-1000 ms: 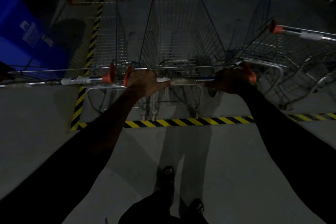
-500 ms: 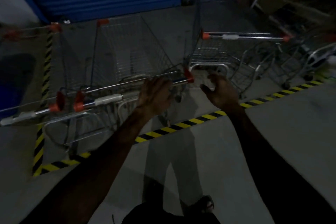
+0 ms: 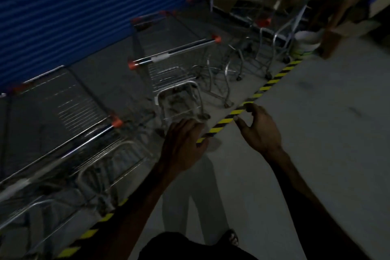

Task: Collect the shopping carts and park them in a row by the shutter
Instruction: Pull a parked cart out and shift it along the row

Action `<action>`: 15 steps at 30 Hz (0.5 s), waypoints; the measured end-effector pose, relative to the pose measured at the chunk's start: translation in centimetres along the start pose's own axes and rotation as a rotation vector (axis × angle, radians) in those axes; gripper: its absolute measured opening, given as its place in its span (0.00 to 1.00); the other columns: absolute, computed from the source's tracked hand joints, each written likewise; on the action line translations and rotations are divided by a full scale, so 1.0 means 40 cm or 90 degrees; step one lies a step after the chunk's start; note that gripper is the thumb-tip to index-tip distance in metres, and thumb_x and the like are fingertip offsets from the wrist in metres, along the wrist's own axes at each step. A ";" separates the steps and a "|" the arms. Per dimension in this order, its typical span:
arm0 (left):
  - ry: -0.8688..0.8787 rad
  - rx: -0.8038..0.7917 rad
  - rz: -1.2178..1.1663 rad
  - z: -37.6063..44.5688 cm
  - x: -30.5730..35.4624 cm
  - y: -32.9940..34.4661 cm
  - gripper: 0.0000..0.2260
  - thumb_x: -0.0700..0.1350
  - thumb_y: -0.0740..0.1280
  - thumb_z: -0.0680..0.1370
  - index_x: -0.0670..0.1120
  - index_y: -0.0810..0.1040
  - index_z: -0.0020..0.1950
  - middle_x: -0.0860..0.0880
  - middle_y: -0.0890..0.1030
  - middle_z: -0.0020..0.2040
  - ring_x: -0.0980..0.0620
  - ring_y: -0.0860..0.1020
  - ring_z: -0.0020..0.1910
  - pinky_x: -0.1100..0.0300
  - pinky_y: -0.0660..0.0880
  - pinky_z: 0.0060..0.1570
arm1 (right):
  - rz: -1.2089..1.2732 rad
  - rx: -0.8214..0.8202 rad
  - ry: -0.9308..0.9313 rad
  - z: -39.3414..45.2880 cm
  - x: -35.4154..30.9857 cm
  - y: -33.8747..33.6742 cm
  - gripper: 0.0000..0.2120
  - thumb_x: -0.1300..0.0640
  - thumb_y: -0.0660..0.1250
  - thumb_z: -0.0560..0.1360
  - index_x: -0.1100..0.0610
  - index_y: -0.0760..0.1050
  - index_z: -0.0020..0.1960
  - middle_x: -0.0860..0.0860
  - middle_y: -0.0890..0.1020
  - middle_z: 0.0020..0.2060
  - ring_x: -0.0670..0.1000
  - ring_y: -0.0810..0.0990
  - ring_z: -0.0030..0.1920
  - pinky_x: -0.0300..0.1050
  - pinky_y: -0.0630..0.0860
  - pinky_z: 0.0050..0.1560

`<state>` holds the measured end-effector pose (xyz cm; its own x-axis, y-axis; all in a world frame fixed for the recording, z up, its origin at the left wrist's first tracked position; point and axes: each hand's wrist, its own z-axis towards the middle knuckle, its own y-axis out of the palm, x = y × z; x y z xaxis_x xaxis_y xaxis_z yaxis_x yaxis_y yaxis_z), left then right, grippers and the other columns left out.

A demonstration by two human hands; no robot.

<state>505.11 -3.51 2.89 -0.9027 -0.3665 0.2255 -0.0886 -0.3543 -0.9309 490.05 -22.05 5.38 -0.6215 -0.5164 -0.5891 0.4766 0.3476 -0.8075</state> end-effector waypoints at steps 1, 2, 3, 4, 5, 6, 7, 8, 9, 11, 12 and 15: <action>0.010 -0.001 -0.002 0.009 0.024 0.022 0.15 0.55 0.66 0.79 0.48 0.83 0.59 0.48 0.82 0.54 0.42 0.78 0.55 0.47 0.74 0.51 | 0.002 -0.004 0.000 0.016 0.027 -0.014 0.28 0.40 0.69 0.81 0.54 0.72 0.74 0.55 0.78 0.69 0.60 0.78 0.67 0.58 0.78 0.60; 0.011 -0.003 -0.004 0.024 0.041 0.037 0.15 0.55 0.67 0.79 0.48 0.83 0.59 0.49 0.81 0.53 0.41 0.78 0.54 0.47 0.75 0.51 | -0.002 -0.012 0.000 0.032 0.042 -0.030 0.28 0.40 0.69 0.81 0.55 0.72 0.75 0.55 0.77 0.69 0.60 0.77 0.67 0.58 0.78 0.61; 0.010 -0.005 -0.006 0.045 0.050 0.048 0.15 0.55 0.67 0.78 0.48 0.82 0.59 0.48 0.81 0.53 0.41 0.78 0.54 0.46 0.75 0.52 | -0.007 -0.016 -0.009 0.053 0.057 -0.040 0.28 0.41 0.69 0.81 0.55 0.71 0.75 0.55 0.77 0.70 0.61 0.77 0.68 0.59 0.78 0.62; 0.002 -0.009 -0.010 0.069 0.058 0.051 0.15 0.55 0.66 0.78 0.48 0.82 0.59 0.48 0.82 0.54 0.40 0.78 0.54 0.45 0.76 0.52 | -0.010 -0.025 -0.015 0.075 0.063 -0.051 0.29 0.41 0.69 0.82 0.55 0.71 0.76 0.56 0.77 0.71 0.61 0.76 0.69 0.60 0.78 0.62; -0.009 -0.009 -0.010 0.097 0.057 0.053 0.16 0.56 0.65 0.78 0.48 0.82 0.59 0.47 0.82 0.55 0.40 0.78 0.55 0.45 0.76 0.52 | -0.012 -0.034 -0.026 0.101 0.070 -0.056 0.29 0.42 0.69 0.82 0.55 0.71 0.76 0.56 0.76 0.71 0.61 0.76 0.69 0.60 0.77 0.63; -0.024 -0.003 -0.009 0.126 0.052 0.052 0.18 0.56 0.64 0.78 0.48 0.83 0.59 0.47 0.82 0.55 0.40 0.78 0.55 0.45 0.76 0.52 | -0.017 -0.047 -0.033 0.128 0.068 -0.061 0.29 0.42 0.69 0.81 0.55 0.71 0.76 0.56 0.76 0.71 0.61 0.76 0.69 0.60 0.77 0.63; -0.038 0.001 -0.006 0.157 0.041 0.053 0.19 0.57 0.63 0.77 0.48 0.83 0.59 0.47 0.83 0.55 0.40 0.79 0.55 0.46 0.77 0.52 | -0.023 -0.060 -0.046 0.163 0.070 -0.058 0.28 0.42 0.70 0.81 0.55 0.71 0.76 0.56 0.77 0.70 0.61 0.77 0.68 0.60 0.78 0.62; -0.058 0.003 -0.006 0.189 0.026 0.050 0.19 0.57 0.63 0.77 0.48 0.83 0.60 0.47 0.83 0.55 0.40 0.79 0.54 0.46 0.77 0.52 | -0.033 -0.079 -0.057 0.198 0.064 -0.057 0.28 0.42 0.70 0.81 0.55 0.71 0.76 0.56 0.77 0.70 0.61 0.78 0.66 0.61 0.78 0.61; -0.077 0.009 -0.003 0.221 -0.001 0.054 0.19 0.57 0.64 0.77 0.48 0.84 0.60 0.47 0.83 0.55 0.40 0.80 0.54 0.46 0.77 0.52 | -0.040 -0.094 -0.069 0.236 0.058 -0.051 0.29 0.42 0.70 0.81 0.55 0.71 0.76 0.57 0.77 0.70 0.61 0.79 0.65 0.60 0.78 0.61; -0.103 0.044 0.015 0.282 -0.066 0.060 0.17 0.55 0.67 0.78 0.47 0.84 0.61 0.46 0.84 0.55 0.40 0.81 0.55 0.46 0.77 0.53 | -0.055 -0.130 -0.100 0.315 0.038 -0.033 0.30 0.41 0.69 0.81 0.55 0.69 0.77 0.57 0.76 0.71 0.61 0.80 0.64 0.59 0.79 0.61; -0.109 0.062 0.019 0.316 -0.101 0.062 0.17 0.54 0.70 0.78 0.46 0.84 0.61 0.46 0.84 0.55 0.40 0.81 0.55 0.47 0.76 0.53 | -0.065 -0.143 -0.109 0.360 0.023 -0.022 0.30 0.41 0.69 0.81 0.55 0.69 0.77 0.57 0.75 0.71 0.61 0.80 0.64 0.59 0.78 0.61; -0.165 0.047 0.002 0.421 -0.215 0.065 0.17 0.53 0.70 0.77 0.46 0.84 0.62 0.43 0.84 0.57 0.38 0.80 0.58 0.45 0.74 0.58 | -0.122 -0.184 -0.146 0.505 -0.037 0.024 0.31 0.41 0.69 0.81 0.55 0.68 0.78 0.58 0.74 0.73 0.63 0.76 0.69 0.61 0.77 0.64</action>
<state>519.71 -15.77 3.37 -0.7641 -0.5723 0.2976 -0.0468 -0.4109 -0.9105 503.98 -36.77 6.09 -0.5116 -0.7426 -0.4323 0.1518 0.4171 -0.8961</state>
